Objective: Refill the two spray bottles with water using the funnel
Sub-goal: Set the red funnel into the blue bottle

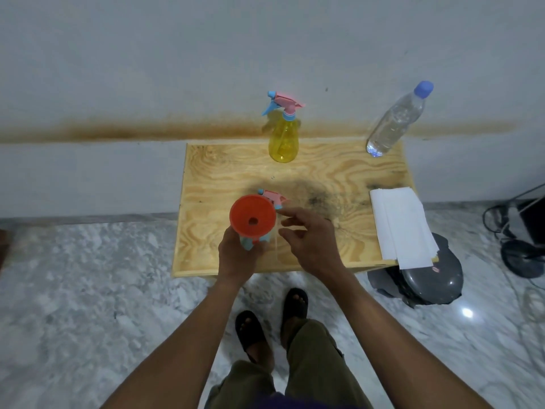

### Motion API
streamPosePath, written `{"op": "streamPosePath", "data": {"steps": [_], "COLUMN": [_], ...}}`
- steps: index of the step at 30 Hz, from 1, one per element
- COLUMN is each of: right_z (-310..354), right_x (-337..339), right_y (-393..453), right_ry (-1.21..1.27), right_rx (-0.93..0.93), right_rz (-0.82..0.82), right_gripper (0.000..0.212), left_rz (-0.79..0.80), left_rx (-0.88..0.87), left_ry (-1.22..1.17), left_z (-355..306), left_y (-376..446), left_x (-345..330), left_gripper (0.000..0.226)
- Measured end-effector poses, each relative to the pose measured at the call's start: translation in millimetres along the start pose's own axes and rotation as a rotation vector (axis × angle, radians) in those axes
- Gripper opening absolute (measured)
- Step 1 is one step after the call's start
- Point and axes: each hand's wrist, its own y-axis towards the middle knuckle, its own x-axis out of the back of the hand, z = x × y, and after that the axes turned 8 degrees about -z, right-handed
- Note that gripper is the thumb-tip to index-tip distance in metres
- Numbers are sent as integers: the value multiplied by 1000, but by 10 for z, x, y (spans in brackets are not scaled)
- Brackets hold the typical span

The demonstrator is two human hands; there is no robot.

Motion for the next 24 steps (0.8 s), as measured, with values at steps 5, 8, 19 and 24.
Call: {"op": "streamPosePath", "data": {"steps": [5,8,19,24], "right_z": [-96,-192,-644,-825], "right_x": [128,262,1496,2102], "right_y": [-7,40,925,1649], "right_ry": [-32,-44,-43,-39], "right_rx": [-110,-175,-378,-366], "right_rz": [-47,-78,-315,-428], "right_gripper": [34,30,22,21], "left_rz": [-9,-39,103,162], "left_rx": [37,15,222,48], "left_ry": [11,91,71,71], "left_z": [-26,-24,-384,-1218], "left_y": [-23,-40,-753,-461], "left_x": [-21,-50,-958,-1716], "left_gripper": [61,56,20,17]}}
